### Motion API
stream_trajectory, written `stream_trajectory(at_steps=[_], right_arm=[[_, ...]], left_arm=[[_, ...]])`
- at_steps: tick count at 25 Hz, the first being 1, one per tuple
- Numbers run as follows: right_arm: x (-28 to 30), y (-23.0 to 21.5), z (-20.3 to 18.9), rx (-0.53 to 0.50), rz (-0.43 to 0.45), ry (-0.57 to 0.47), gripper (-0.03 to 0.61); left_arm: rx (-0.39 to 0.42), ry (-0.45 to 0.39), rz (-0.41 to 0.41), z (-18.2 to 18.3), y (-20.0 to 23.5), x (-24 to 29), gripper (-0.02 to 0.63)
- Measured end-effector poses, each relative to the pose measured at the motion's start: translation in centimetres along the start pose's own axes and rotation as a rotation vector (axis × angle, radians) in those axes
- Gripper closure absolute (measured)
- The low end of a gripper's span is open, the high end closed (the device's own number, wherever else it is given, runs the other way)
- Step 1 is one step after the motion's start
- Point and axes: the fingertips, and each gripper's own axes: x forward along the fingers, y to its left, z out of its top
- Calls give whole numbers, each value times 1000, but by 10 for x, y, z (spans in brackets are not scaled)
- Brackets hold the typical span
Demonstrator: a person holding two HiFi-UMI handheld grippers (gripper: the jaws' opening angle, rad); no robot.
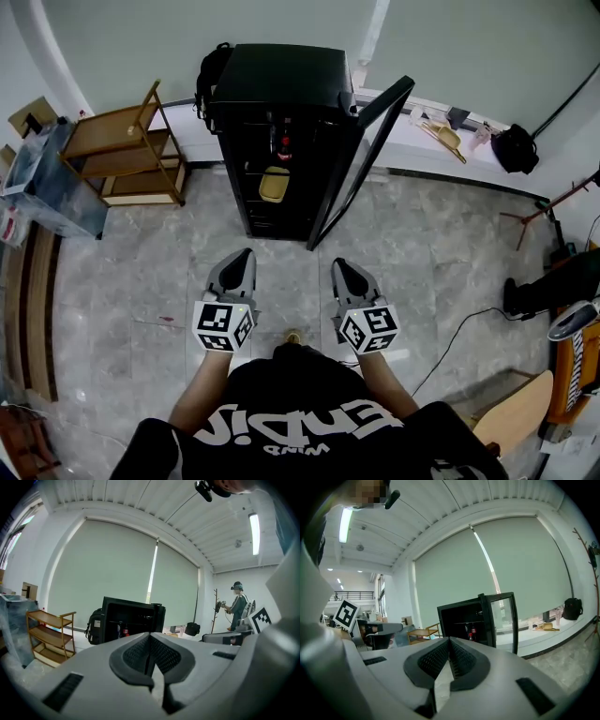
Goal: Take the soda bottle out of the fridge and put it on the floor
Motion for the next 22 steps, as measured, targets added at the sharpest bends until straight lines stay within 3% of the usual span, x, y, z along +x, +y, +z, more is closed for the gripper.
stream_trajectory(at_steps=[5,10,22], right_arm=[[34,-23,16,45,19,-21,555],[61,-29,17,21,29,-10,555],[121,-57,22,68,-56,-8,555]], left_arm=[[3,-20,18,13,12,44,607],[5,-14,7,19,21,71,607],[19,23,-86,31,58,154,606]])
